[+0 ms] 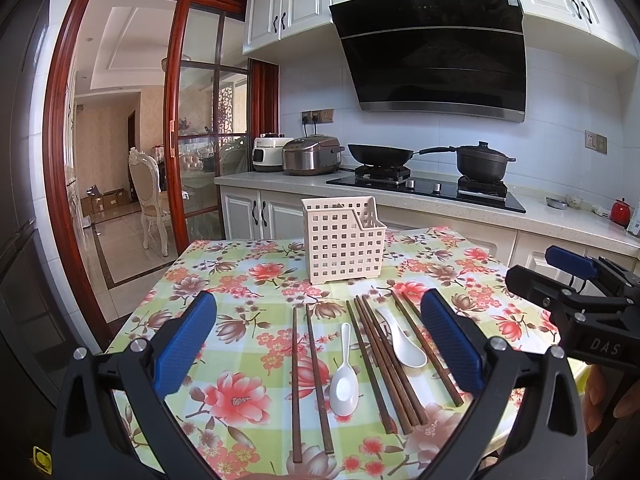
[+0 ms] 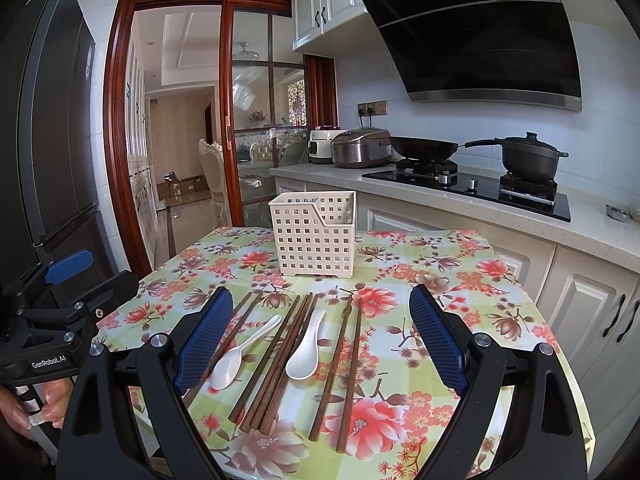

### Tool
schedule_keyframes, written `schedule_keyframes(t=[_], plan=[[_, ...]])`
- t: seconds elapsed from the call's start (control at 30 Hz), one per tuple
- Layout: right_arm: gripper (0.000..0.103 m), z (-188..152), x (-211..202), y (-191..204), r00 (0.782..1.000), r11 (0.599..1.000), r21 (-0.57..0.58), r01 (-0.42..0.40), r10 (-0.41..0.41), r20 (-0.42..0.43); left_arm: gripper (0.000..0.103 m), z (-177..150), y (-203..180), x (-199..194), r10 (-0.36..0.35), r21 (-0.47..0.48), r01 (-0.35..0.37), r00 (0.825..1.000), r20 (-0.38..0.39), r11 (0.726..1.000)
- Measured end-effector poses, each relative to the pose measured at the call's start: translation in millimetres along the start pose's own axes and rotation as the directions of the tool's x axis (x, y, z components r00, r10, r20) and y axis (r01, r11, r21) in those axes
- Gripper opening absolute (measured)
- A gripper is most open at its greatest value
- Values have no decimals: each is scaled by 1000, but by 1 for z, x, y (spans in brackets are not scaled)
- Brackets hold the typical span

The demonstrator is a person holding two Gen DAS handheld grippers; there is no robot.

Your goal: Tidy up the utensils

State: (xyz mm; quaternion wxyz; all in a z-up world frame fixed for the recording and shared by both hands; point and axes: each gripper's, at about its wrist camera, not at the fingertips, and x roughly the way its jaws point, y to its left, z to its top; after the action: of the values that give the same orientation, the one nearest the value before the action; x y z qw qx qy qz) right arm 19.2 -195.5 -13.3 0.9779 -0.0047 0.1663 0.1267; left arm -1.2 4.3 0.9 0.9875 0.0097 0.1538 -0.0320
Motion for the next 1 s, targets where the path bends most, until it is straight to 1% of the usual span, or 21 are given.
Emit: schedule_keyframes(t=[0.37, 0.5, 0.6, 0.7, 0.87, 0.93, 1.0], plan=[[84, -4, 3, 5, 1000, 1000, 12, -5, 5, -6, 99, -1, 0, 0, -3, -1, 3, 1000, -3, 1000], [84, -6, 15, 7, 999, 1000, 21, -4, 4, -34, 99, -3, 1, 7, -11, 3, 11, 1000, -25, 1000], [84, -8, 27, 5, 998, 1000, 18, 8, -7, -64, 99, -7, 5, 18, -12, 3, 12, 998, -60, 1000], [84, -11, 41, 0, 995, 999, 38, 10, -6, -102, 99, -13, 12, 33, -22, -11, 20, 992, -126, 1000], [84, -14, 68, -4, 986, 998, 54, 21, -12, -168, 99, -26, 24, 66, 19, -13, -23, 972, -233, 1000], [84, -15, 81, -7, 980, 998, 55, 27, -15, -200, 99, -32, 29, 81, 32, -18, -39, 960, -277, 999], [84, -18, 98, -8, 970, 998, 56, 31, -17, -244, 98, -38, 34, 95, 27, -30, -39, 950, -311, 999]])
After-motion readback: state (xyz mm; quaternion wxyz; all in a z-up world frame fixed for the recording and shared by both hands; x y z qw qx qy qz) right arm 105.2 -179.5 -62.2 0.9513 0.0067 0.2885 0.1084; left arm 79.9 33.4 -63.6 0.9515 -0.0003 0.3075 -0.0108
